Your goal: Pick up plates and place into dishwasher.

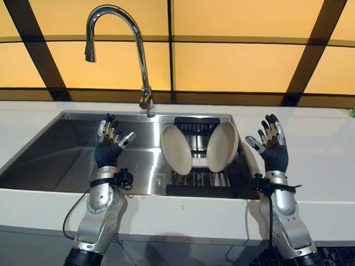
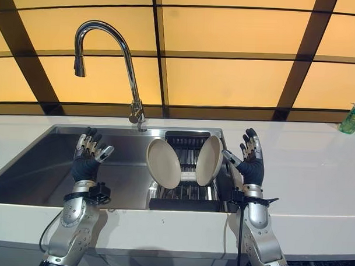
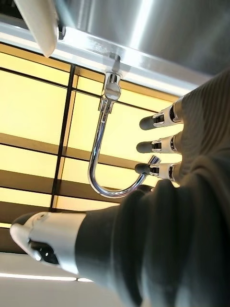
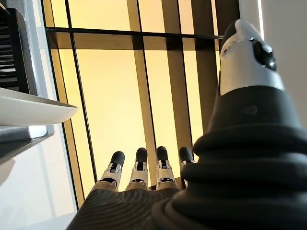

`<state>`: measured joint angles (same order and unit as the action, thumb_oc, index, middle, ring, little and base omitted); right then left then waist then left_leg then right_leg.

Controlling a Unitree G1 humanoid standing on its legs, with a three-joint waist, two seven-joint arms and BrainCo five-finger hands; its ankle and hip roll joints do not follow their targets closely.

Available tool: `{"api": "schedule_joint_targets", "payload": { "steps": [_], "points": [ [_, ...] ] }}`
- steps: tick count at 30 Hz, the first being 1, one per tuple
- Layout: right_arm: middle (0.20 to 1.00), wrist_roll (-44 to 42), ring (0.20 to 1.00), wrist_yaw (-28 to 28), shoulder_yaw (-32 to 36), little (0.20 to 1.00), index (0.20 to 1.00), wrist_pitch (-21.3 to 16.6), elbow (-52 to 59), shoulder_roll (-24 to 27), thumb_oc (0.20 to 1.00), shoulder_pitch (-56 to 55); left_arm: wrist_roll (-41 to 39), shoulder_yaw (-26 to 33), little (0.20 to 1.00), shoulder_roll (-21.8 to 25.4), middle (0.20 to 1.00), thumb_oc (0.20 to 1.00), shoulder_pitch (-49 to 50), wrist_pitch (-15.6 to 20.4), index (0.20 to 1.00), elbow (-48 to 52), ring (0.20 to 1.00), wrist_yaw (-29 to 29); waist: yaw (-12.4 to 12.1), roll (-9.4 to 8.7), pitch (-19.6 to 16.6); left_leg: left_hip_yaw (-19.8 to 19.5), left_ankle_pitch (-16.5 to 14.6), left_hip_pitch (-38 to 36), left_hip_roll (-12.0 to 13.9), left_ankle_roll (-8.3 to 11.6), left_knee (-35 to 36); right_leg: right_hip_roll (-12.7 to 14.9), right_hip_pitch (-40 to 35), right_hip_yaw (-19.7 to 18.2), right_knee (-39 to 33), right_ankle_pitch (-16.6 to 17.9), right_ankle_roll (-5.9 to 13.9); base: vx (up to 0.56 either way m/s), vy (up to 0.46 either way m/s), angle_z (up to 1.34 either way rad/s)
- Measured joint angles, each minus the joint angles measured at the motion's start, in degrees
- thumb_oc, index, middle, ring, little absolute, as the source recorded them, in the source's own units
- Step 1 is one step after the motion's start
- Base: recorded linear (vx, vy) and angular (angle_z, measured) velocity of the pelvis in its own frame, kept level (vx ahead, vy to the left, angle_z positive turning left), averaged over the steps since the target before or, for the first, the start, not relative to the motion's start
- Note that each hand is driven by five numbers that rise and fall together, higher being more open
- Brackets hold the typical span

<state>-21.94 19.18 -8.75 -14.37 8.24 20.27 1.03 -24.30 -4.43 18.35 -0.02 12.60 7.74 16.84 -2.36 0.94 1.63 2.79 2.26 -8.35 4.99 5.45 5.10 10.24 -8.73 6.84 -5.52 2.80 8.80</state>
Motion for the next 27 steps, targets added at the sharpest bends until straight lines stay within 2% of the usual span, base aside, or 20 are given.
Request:
{"api": "schedule_joint_targets", "payload": {
  "steps": [9, 14, 21, 27],
  "points": [
    [1.0, -0.15, 1.0, -0.93, 1.9, 1.0, 1.0, 1.37, -0.01, 0.78, 1.0, 0.0, 8.17, 3.47, 1.0, 9.5, 1.0, 1.0, -1.77, -0.57, 1.0, -0.5, 1.0, -2.31, 0.19, 0.36, -0.15, 0.15, -0.01, 0.01, -0.01, 0.01, 0.03, 0.0, 0.19, -0.29, 0.0, 0.03, -0.02, 0.03, 0.026, -0.01],
    [1.0, -0.27, 1.0, -1.61, 1.9, 1.0, 1.0, 2.25, -0.33, 1.25, 1.0, 0.01, 13.53, 3.73, 1.0, 14.21, 1.0, 1.0, -4.72, -0.57, 1.0, -4.06, 1.0, -2.09, 0.44, 1.77, -1.11, 0.5, -0.08, -0.01, -0.03, 0.1, 0.2, 0.0, 0.54, -1.09, 0.01, 0.07, 0.0, 0.04, 0.044, -0.05],
    [1.0, -2.55, 1.0, -2.53, 2.67, 1.0, 1.0, 3.49, -0.81, 5.17, 1.0, 0.09, 27.12, 3.94, 1.0, 25.27, 1.0, 1.0, -6.96, -1.07, 1.0, -13.3, 1.0, -2.09, 2.52, 3.74, -2.43, 1.77, -0.15, -0.09, -0.03, 0.21, 0.26, 0.0, 0.99, -2.25, -0.01, 0.29, 0.05, 0.05, 0.048, -0.08],
    [1.0, -3.55, 1.0, -3.91, 3.82, 1.0, 1.0, 3.51, -0.97, 5.73, 1.0, -0.02, 39.09, 2.4, 1.0, 30.93, 1.0, 1.0, -8.14, -0.97, 1.0, -17.39, 1.0, -0.18, 3.39, 4.2, -2.66, 2.65, -0.32, -0.08, -0.07, 0.43, 0.29, -0.02, 2.03, -3.61, 0.0, 0.7, 0.19, 0.06, 0.04, -0.13]
  ]
}}
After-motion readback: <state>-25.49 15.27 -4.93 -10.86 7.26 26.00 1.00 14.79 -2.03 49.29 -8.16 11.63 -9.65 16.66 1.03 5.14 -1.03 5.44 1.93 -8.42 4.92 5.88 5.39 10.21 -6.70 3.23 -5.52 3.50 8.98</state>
